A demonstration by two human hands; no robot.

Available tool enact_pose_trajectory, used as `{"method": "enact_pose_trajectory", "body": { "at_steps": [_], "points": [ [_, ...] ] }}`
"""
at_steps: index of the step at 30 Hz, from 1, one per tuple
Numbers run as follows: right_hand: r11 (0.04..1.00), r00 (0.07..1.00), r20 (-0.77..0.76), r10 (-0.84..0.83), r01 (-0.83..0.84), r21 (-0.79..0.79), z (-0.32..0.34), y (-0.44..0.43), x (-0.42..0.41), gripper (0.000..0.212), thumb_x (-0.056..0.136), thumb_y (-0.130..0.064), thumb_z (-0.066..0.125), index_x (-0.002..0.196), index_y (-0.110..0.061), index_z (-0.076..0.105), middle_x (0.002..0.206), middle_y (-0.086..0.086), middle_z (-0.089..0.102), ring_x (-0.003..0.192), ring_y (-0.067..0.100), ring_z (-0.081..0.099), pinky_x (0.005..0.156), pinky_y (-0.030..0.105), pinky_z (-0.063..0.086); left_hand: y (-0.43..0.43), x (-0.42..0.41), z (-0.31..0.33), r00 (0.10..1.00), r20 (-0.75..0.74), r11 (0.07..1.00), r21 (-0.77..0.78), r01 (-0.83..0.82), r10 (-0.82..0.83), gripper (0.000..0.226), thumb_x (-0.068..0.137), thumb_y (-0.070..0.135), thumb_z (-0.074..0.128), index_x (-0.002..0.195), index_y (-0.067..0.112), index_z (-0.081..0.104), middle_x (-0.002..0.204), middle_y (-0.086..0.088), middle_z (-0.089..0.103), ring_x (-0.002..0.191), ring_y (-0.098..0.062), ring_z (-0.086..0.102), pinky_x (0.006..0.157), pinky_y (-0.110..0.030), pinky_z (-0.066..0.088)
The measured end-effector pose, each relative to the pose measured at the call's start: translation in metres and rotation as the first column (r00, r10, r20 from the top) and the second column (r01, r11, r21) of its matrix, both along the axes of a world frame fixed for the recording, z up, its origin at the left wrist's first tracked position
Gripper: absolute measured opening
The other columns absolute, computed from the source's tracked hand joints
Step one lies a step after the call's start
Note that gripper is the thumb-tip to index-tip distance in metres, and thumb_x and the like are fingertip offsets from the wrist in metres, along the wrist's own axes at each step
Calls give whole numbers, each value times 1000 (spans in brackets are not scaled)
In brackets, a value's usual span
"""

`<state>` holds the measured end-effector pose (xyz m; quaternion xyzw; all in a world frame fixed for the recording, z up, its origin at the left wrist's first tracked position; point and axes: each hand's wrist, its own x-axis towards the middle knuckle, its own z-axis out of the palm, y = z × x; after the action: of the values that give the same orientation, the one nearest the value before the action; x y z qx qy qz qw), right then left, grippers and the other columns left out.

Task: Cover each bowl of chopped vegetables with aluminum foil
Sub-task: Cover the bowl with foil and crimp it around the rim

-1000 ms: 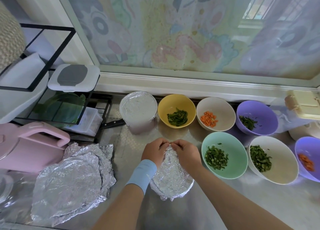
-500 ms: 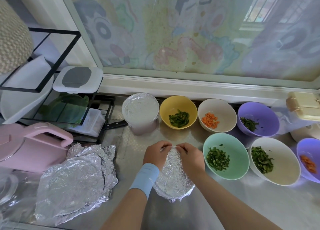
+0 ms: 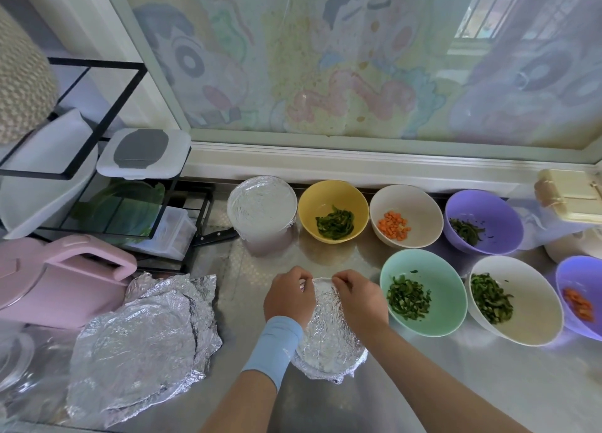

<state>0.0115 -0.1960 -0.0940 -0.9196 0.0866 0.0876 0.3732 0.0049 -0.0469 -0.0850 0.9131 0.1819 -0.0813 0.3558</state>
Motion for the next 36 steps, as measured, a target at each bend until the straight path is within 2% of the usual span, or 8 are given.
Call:
{"method": "enact_pose_trajectory", "body": {
  "at_steps": [3,6,13,18,24,27,29,36],
  "points": [
    [998,999,11,-33,32,47,0,2,-2,14,94,-36,59,92,-29,71,67,-12,65,62,6,59,56,26,45,-1,11,2,996,18,991,-92,94,-93,15,90,29,55,98,37,66,100,13,64,87,-10,61,78,-31,53],
    [999,999,26,-26,25,41,-2,3,-1,14,94,-35,59,93,-31,72,72,-12,69,66,8,61,60,27,48,-3,13,1,981,1,968,-164,191,-193,12,94,31,56,97,34,68,93,16,70,87,-6,63,79,-30,53],
    [998,997,31,67,-67,8,-3,2,4,16,95,-39,58,98,-33,72,82,-12,72,74,12,65,66,31,52,-6,6,-5,991,24,986,-101,130,-129,17,99,33,50,101,31,67,92,12,70,83,-12,63,76,-33,53],
    [984,983,31,179,-179,-3,2,4,4,24,98,-30,52,119,-32,65,109,-13,70,96,12,64,80,27,50,-1,-10,-7,999,36,1000,-21,-21,21,17,101,33,44,99,31,61,83,9,68,76,-17,62,69,-35,52],
    [992,993,20,120,-121,34,5,3,1,16,97,-31,56,105,-30,69,79,-15,67,71,10,62,66,28,51,4,-2,-3,999,8,998,-30,51,-51,14,95,25,48,99,31,60,97,7,66,89,-15,62,77,-34,53],
    [994,996,18,93,-94,56,6,4,2,16,96,-30,58,104,-29,72,86,-14,71,77,7,63,70,26,50,2,0,1,988,36,981,-118,156,-153,16,97,27,53,106,29,67,100,12,69,91,-9,63,82,-27,52],
    [995,996,2,84,-84,53,7,6,2,16,96,-30,58,103,-30,73,88,-14,71,80,8,63,72,26,51,1,-1,1,993,49,980,-166,111,-104,15,96,27,56,102,28,70,97,12,71,89,-8,64,80,-24,51],
    [987,988,-15,153,-152,44,7,8,6,17,97,-29,56,105,-29,71,94,-12,72,87,12,65,77,28,50,-3,-6,-1,995,81,994,-80,71,-65,21,101,27,47,108,23,67,97,5,71,86,-15,63,76,-30,50]
  ]
}}
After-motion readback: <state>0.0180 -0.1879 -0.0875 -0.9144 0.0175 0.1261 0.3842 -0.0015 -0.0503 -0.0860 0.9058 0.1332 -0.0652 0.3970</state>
